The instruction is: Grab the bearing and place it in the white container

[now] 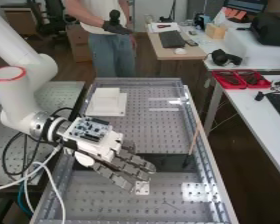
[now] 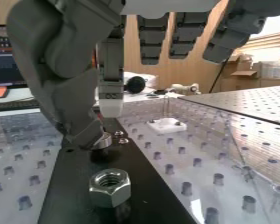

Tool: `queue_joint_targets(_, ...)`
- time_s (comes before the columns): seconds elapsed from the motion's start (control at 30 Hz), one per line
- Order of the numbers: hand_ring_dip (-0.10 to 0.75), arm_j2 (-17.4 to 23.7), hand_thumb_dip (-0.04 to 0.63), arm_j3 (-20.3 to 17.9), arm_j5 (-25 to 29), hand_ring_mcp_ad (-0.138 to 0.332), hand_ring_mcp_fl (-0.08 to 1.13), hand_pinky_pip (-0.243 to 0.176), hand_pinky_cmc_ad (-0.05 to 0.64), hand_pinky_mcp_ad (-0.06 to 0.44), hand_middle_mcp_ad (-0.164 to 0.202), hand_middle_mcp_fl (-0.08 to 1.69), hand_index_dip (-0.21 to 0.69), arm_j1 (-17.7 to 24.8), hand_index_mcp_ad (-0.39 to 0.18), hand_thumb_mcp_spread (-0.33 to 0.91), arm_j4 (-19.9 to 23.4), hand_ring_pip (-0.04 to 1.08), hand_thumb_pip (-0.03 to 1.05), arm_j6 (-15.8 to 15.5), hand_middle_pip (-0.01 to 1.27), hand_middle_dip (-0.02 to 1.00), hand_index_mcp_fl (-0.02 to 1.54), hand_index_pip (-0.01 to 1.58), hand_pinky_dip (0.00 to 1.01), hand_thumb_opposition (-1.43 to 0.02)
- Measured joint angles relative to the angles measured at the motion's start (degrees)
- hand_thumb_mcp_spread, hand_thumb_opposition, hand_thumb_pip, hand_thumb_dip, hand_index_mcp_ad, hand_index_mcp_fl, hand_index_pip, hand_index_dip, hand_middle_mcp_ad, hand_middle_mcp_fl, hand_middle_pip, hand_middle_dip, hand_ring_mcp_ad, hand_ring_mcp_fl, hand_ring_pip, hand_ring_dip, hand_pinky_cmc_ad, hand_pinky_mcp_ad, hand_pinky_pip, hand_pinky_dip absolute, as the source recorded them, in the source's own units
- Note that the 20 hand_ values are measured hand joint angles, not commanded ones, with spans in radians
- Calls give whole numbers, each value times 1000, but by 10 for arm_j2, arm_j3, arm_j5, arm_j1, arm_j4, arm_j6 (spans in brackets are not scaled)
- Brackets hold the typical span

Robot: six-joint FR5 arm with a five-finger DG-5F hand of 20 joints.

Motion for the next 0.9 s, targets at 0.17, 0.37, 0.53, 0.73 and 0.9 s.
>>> queue_joint_targets(0.17,-12,-2,265,2,-4,84,16,-110,318,164,45,10,202,-2,-169,382,-2,61,661,0,119,108,24,1484,155,-887)
queue_joint_targets(0.37,-12,-4,265,2,-4,84,16,-110,318,164,45,10,188,-5,-169,382,-1,61,661,1,119,108,24,1454,155,-887)
queue_joint_targets(0.53,-12,-6,265,1,-4,84,16,-110,318,164,45,7,169,-3,-169,382,2,61,661,0,119,108,19,1440,155,-887)
queue_joint_targets(0.73,-12,-8,265,1,-2,80,16,-110,318,164,45,7,173,1,-169,382,7,61,661,0,119,108,19,1443,155,-887)
queue_joint_targets(0.9,-12,-11,265,3,-1,80,16,-110,318,164,45,7,164,1,-169,382,4,61,661,0,119,108,19,1443,155,-887)
